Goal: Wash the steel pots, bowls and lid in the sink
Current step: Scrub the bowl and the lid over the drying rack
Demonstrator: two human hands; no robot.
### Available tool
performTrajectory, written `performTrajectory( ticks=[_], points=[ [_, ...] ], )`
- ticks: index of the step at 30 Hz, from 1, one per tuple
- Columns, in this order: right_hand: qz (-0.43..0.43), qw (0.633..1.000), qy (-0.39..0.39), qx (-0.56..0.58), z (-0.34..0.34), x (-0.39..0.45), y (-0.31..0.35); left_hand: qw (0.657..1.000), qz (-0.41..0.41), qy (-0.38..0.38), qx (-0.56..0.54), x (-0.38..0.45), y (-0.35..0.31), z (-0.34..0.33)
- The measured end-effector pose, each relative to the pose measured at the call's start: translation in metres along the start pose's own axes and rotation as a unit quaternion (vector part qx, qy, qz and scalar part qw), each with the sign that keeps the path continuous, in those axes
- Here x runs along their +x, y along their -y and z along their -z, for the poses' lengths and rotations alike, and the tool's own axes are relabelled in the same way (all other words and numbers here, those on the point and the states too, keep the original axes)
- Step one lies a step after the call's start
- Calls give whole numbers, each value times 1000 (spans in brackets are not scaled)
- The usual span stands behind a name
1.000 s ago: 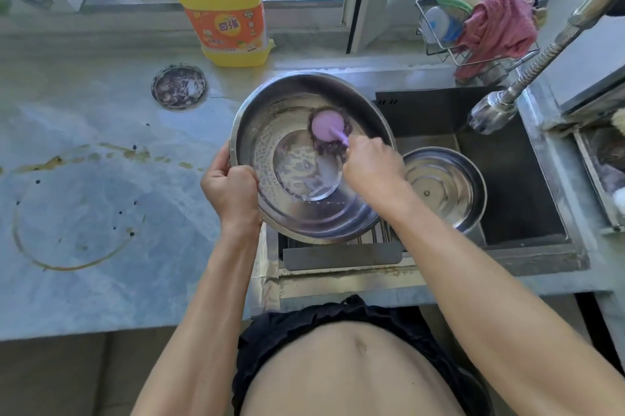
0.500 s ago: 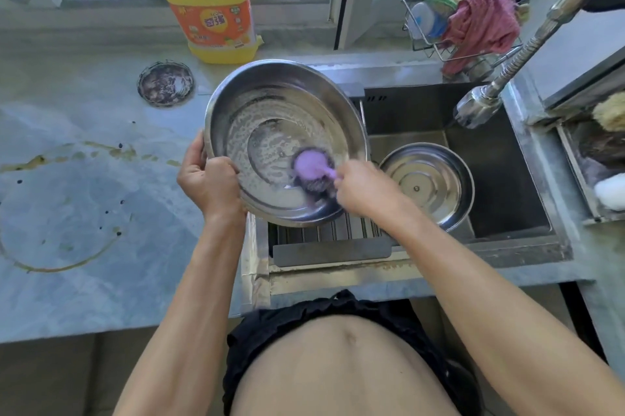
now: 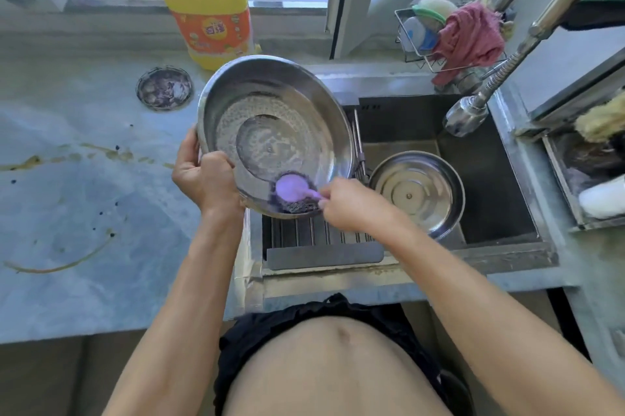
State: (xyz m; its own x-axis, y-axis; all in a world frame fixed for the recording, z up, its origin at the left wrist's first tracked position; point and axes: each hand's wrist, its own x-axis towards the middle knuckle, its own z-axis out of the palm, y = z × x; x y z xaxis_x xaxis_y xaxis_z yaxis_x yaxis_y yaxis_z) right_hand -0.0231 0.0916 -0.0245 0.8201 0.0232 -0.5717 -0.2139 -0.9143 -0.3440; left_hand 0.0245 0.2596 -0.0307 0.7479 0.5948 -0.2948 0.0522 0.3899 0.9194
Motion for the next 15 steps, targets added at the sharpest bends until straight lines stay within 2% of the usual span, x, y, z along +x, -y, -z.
performTrajectory(
  ticks=[2, 4, 6, 8, 13, 15],
  points=[
    [46, 996, 13, 80, -10, -3, 15, 1000, -8, 15, 7, -5, 4, -2],
    [47, 993, -48, 93, -3, 7, 16, 999, -13, 29, 8, -8, 5, -2],
    [10, 992, -110, 59, 8, 16, 6, 999, -11, 39, 4, -9, 3, -1],
    [-8, 992, -128, 20, 13, 13, -1, 999, 12, 31, -7, -9, 3, 0],
    [62, 991, -99, -65, -1, -17, 16, 999, 43, -2, -13, -1, 16, -1],
    [35, 988, -96, -113, 4, -16, 5, 998, 62, -7, 7, 2, 22, 3]
  ],
)
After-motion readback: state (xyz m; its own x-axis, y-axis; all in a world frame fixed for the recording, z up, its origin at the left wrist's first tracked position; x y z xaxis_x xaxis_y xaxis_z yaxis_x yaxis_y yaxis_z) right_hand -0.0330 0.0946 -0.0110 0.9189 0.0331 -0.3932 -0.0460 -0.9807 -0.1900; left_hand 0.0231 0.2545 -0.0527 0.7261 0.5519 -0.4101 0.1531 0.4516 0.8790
